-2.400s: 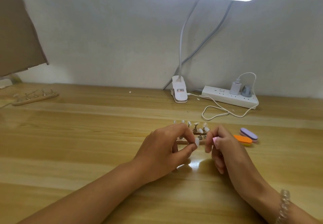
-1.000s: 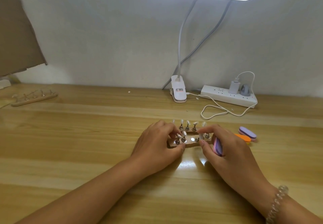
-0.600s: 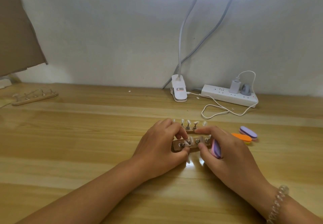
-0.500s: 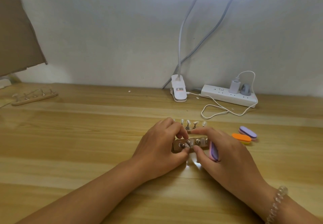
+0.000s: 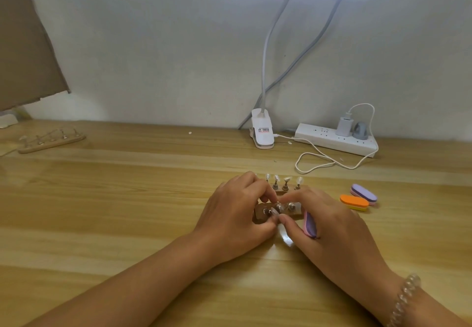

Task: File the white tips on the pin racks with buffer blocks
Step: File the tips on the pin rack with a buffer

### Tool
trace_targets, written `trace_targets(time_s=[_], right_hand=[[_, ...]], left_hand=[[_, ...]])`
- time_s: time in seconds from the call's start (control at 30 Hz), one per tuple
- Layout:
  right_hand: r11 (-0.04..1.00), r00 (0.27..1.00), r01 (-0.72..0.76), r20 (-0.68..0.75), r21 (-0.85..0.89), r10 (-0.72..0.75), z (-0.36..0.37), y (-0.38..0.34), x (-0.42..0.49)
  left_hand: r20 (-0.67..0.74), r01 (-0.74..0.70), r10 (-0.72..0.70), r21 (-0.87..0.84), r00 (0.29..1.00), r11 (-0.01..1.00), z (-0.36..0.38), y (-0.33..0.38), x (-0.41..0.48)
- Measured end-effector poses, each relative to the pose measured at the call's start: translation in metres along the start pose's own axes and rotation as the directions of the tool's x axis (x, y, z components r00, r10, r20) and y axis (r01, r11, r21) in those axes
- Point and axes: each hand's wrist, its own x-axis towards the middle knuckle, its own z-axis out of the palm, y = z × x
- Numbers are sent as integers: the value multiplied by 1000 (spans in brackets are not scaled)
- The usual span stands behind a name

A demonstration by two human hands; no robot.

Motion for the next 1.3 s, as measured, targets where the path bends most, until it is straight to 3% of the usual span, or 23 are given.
trace_targets(time_s=[0.37, 0.67, 0.77, 0.9, 1.03, 1.3], right_hand=[[1000, 998, -3, -66, -29, 1, 0, -2, 0], [999, 998, -6, -65, 40, 8, 2, 1, 0], [996, 999, -18, -40, 84, 22, 1, 1, 1], [960, 993, -90, -44, 266, 105, 3, 2, 1], [885, 985, -152, -6, 440, 172, 3, 0, 2], [852, 985, -170, 67, 496, 157, 1, -4, 1]], left_hand=[[-24, -3, 4, 28, 1000, 1000, 1, 0, 0], [15, 159, -158, -92, 987, 983, 5, -12, 3], [-8, 171, -172, -62, 985, 983, 5, -12, 4], [-128, 76, -85, -74, 988, 994, 1, -5, 1], [-9, -106, 105, -122, 994, 987, -1, 5, -6], [43, -38, 54, -305, 998, 951, 2, -3, 0]])
